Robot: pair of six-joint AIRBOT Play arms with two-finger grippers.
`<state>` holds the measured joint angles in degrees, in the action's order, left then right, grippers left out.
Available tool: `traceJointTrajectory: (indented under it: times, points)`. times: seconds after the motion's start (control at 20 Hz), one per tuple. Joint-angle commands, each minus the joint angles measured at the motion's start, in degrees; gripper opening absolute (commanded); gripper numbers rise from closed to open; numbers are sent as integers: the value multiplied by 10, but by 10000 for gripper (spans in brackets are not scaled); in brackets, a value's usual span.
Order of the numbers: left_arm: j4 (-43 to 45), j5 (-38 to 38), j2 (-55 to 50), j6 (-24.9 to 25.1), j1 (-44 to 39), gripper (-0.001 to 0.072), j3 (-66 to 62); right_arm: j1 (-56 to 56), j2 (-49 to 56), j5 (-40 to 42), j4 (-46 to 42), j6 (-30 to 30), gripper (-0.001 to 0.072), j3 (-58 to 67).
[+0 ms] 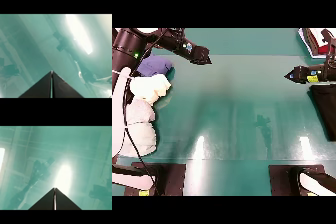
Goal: Fold the shirts.
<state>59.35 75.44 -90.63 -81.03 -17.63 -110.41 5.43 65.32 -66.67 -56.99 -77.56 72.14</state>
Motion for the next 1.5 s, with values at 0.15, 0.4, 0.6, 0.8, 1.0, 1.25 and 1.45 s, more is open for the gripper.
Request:
traceJointTrajectory:
  times: [0.15, 0.4, 0.6, 0.8, 1.0, 1.25, 1.45]
  points:
    - [0, 0, 0, 0, 0, 24, 0, 1, 0, 8, 0, 0, 19, 1]
    - [0, 0, 0, 0, 0, 24, 0, 1, 0, 11, 0, 0, 19, 1]
    - [-12, -20, 0, 3, 0, 24, 0, 0, 0, 11, 0, 0, 19, 1]
    - [180, -94, 0, -16, 12, 713, 0, 1, 0, 10, 0, 0, 19, 1]
    - [412, -124, -17, -112, 86, 714, 0, 1, 0, 9, 0, 0, 19, 1]
    - [357, -149, -102, -120, 216, 714, 0, 1, 0, 9, 0, 0, 19, 1]
    - [340, -177, -177, -120, 265, 713, 0, 1, 0, 9, 0, 0, 19, 1]
